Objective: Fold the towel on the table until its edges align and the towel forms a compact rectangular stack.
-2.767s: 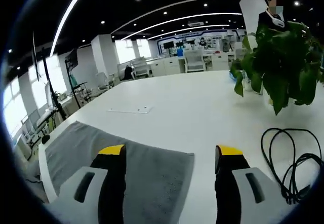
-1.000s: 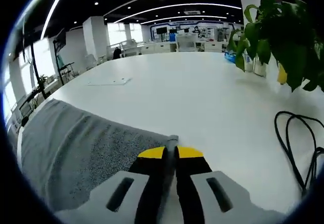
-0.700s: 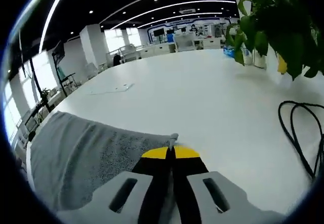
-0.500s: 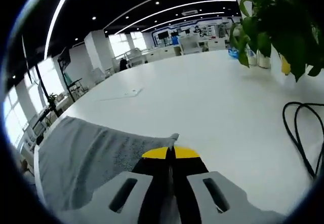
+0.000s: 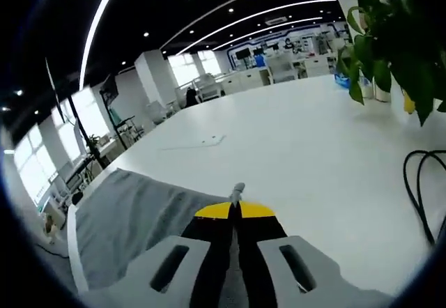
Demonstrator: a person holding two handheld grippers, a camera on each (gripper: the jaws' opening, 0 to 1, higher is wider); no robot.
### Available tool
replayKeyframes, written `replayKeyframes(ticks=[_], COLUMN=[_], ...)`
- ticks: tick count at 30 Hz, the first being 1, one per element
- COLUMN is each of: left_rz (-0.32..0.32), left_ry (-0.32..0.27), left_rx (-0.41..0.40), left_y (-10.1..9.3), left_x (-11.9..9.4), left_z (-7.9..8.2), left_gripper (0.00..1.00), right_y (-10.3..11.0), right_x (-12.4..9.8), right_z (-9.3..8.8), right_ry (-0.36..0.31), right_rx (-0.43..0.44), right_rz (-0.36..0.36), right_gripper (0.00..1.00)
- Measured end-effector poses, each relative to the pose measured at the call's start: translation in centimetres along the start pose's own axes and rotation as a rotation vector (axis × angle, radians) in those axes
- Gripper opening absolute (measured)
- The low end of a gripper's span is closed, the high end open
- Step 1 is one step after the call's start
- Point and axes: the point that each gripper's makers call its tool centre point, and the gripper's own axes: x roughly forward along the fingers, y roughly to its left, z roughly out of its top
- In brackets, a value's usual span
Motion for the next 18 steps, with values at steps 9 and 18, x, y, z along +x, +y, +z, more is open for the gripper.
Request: replayKeyframes(ticks=[9, 18], left_rz=[0.036, 0.091], left_ry=[-0.053, -0.1], left_rx=[-0.001, 0.01], left_y=[0.5, 1.1], left_x=[-1.9, -4.9], left_z=[1.8, 3.0], left_gripper=[0.02, 0.02], right_y=[1.9, 4.6], right_x=[-0.8, -1.1], right_z=[1.6, 3.9], right_ry=[-0.042, -0.092], right_rx=[0.024, 0.045], right_rz=[0.057, 0.135], right_gripper=[0.0, 0.0])
